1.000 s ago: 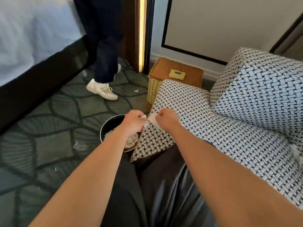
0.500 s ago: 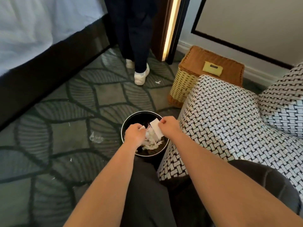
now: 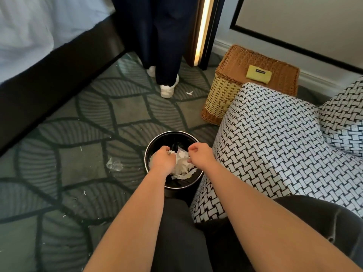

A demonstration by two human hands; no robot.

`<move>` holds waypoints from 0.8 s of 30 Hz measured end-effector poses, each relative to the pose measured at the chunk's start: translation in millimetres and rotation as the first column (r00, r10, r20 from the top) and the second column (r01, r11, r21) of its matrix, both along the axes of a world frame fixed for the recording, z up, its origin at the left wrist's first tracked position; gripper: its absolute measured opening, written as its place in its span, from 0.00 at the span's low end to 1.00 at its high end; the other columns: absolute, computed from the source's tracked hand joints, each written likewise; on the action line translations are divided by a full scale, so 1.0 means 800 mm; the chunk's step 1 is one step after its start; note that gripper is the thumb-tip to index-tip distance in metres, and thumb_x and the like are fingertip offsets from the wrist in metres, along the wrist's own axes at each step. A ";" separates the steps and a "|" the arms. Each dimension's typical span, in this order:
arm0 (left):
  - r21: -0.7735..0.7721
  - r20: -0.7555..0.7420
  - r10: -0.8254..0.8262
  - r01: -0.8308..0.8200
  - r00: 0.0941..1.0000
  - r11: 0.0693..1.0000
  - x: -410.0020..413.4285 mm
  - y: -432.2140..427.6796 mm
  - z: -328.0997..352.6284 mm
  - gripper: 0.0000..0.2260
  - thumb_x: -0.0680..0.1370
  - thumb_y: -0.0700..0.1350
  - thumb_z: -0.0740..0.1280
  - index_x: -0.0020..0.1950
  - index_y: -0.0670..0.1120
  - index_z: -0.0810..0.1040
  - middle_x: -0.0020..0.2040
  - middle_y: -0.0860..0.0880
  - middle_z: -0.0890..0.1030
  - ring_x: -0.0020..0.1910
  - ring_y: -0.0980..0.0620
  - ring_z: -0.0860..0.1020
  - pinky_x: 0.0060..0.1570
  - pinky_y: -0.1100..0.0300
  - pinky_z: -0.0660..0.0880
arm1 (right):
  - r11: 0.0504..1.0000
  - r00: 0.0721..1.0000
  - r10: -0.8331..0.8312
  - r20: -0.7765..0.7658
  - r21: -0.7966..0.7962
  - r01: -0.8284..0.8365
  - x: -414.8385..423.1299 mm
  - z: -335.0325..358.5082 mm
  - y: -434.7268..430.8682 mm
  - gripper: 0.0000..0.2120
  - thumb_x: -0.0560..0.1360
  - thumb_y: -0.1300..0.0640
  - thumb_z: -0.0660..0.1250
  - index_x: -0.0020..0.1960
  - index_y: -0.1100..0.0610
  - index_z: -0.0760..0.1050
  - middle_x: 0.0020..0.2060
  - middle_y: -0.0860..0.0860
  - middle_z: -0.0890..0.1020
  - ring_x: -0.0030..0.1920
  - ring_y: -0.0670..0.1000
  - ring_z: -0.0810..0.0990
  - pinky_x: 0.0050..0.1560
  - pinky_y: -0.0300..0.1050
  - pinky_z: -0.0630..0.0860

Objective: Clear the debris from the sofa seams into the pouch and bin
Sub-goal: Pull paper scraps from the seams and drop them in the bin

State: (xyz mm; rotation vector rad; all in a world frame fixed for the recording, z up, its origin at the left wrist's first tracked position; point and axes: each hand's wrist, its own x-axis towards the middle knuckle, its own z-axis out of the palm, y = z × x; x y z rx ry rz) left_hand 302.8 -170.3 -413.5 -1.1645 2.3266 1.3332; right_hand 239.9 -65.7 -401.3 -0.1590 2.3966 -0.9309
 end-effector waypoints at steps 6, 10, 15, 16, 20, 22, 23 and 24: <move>0.001 -0.083 -0.098 0.098 0.992 0.995 0.009 0.025 0.027 0.14 0.80 0.45 0.59 0.65 0.44 0.72 0.62 0.45 0.76 0.60 0.47 0.73 0.51 0.59 0.68 | 0.992 0.989 0.129 -0.075 0.002 -0.130 0.000 0.037 0.016 0.10 0.76 0.63 0.59 0.49 0.60 0.79 0.47 0.57 0.82 0.49 0.55 0.80 0.54 0.50 0.76; -0.062 -0.146 -0.170 0.163 0.974 0.985 0.019 0.045 0.047 0.11 0.79 0.46 0.60 0.59 0.45 0.76 0.58 0.45 0.78 0.60 0.46 0.72 0.57 0.55 0.69 | 0.936 0.929 0.347 -0.131 0.111 -0.334 -0.004 0.071 0.042 0.10 0.76 0.62 0.60 0.54 0.60 0.78 0.51 0.56 0.81 0.52 0.54 0.79 0.55 0.47 0.75; -0.071 -0.175 -0.213 0.204 0.961 0.976 0.023 0.065 0.072 0.11 0.80 0.48 0.59 0.57 0.48 0.77 0.56 0.48 0.79 0.61 0.47 0.73 0.63 0.50 0.67 | 0.899 0.887 0.424 -0.185 0.206 -0.387 -0.018 0.115 0.099 0.10 0.77 0.61 0.61 0.55 0.61 0.77 0.53 0.56 0.79 0.55 0.53 0.76 0.55 0.43 0.71; -0.063 -0.189 -0.230 0.222 0.955 0.973 0.022 0.073 0.082 0.11 0.80 0.49 0.59 0.56 0.48 0.77 0.55 0.49 0.79 0.59 0.48 0.74 0.62 0.53 0.68 | 0.907 0.893 0.405 -0.197 0.211 -0.365 -0.021 0.123 0.117 0.10 0.77 0.61 0.61 0.55 0.61 0.77 0.54 0.56 0.79 0.55 0.52 0.76 0.55 0.41 0.70; -0.010 -0.247 -0.294 0.300 0.923 0.954 0.005 0.108 0.121 0.09 0.80 0.51 0.59 0.54 0.51 0.76 0.52 0.52 0.78 0.52 0.53 0.75 0.47 0.60 0.69 | 0.926 0.930 0.333 -0.155 0.239 -0.292 -0.029 0.142 0.184 0.12 0.78 0.60 0.58 0.59 0.61 0.75 0.57 0.56 0.77 0.59 0.54 0.75 0.57 0.42 0.68; -0.013 -0.260 -0.370 0.381 0.892 0.925 -0.003 0.133 0.142 0.13 0.80 0.53 0.57 0.58 0.50 0.76 0.55 0.53 0.77 0.52 0.54 0.74 0.46 0.60 0.71 | 0.947 0.953 0.269 -0.137 0.218 -0.235 -0.028 0.148 0.223 0.14 0.79 0.59 0.57 0.62 0.61 0.73 0.61 0.57 0.76 0.62 0.55 0.73 0.62 0.46 0.67; -0.018 -0.267 -0.409 0.420 0.872 0.907 -0.007 0.146 0.151 0.16 0.80 0.54 0.57 0.61 0.48 0.76 0.57 0.51 0.78 0.53 0.53 0.75 0.48 0.59 0.72 | 0.951 0.960 0.248 -0.134 0.220 -0.215 -0.028 0.149 0.242 0.14 0.79 0.59 0.57 0.63 0.61 0.72 0.62 0.56 0.75 0.63 0.55 0.72 0.64 0.48 0.66; -0.018 -0.277 -0.443 0.457 0.853 0.889 -0.010 0.161 0.161 0.17 0.80 0.54 0.56 0.62 0.46 0.75 0.59 0.49 0.78 0.56 0.50 0.76 0.53 0.56 0.72 | 0.952 0.963 0.235 -0.134 0.234 -0.200 -0.026 0.149 0.263 0.14 0.79 0.59 0.57 0.63 0.60 0.72 0.62 0.56 0.75 0.63 0.54 0.72 0.65 0.48 0.66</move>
